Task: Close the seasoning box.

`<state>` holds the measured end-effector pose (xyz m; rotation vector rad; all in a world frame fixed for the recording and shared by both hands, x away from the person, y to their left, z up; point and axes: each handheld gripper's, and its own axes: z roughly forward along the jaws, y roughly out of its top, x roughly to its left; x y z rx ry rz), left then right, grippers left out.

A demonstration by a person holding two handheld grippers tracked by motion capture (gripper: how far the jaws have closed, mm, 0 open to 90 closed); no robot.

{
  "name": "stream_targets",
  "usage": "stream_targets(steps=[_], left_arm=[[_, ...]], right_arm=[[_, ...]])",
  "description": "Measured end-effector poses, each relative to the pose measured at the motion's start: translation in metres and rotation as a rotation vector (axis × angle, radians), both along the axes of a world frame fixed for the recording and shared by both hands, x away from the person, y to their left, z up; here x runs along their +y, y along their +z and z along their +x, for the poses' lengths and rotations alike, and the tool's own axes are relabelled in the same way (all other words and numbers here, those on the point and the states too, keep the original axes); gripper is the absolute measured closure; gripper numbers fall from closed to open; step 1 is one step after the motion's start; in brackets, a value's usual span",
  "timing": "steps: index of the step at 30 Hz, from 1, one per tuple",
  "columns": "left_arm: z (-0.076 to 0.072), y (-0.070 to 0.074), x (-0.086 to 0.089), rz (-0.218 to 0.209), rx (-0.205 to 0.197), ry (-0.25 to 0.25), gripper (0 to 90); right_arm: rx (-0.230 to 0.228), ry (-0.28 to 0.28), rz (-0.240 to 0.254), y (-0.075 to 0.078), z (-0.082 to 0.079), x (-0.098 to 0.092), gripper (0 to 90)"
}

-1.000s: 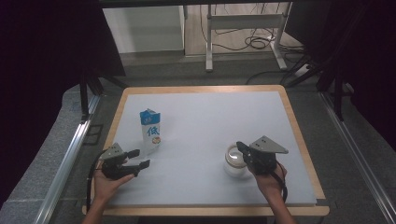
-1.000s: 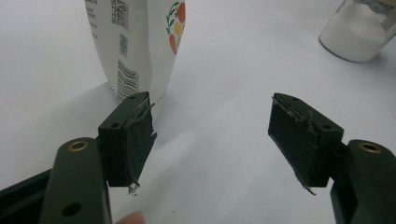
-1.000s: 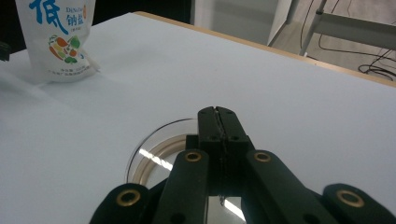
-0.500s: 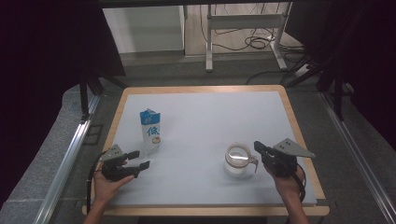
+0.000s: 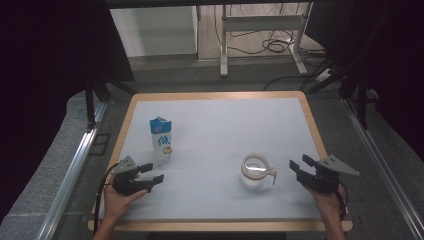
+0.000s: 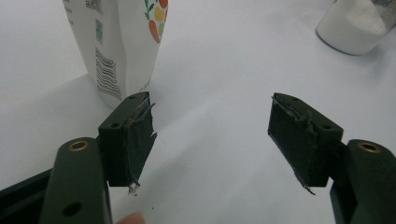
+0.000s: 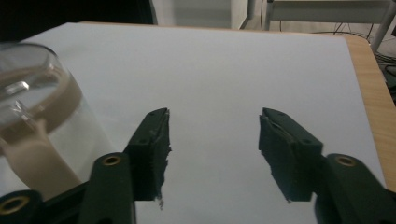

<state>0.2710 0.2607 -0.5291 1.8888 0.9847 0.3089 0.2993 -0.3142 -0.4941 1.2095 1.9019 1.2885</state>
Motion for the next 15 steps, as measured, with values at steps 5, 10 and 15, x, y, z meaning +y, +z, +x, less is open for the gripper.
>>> stream_targets(steps=[5,10,15], left_arm=[[0.000,0.000,-0.003,0.000,0.002,-0.003,31.0],[0.001,0.000,-0.004,0.000,0.000,-0.002,30.9],[0.001,0.001,-0.005,-0.001,-0.001,-0.005,30.9]], right_arm=[[0.039,-0.014,-0.012,-0.014,0.001,-0.006,34.1],[0.061,-0.026,-0.071,-0.022,0.002,-0.005,28.2],[0.070,-0.034,-0.077,-0.024,0.003,-0.004,26.6]])
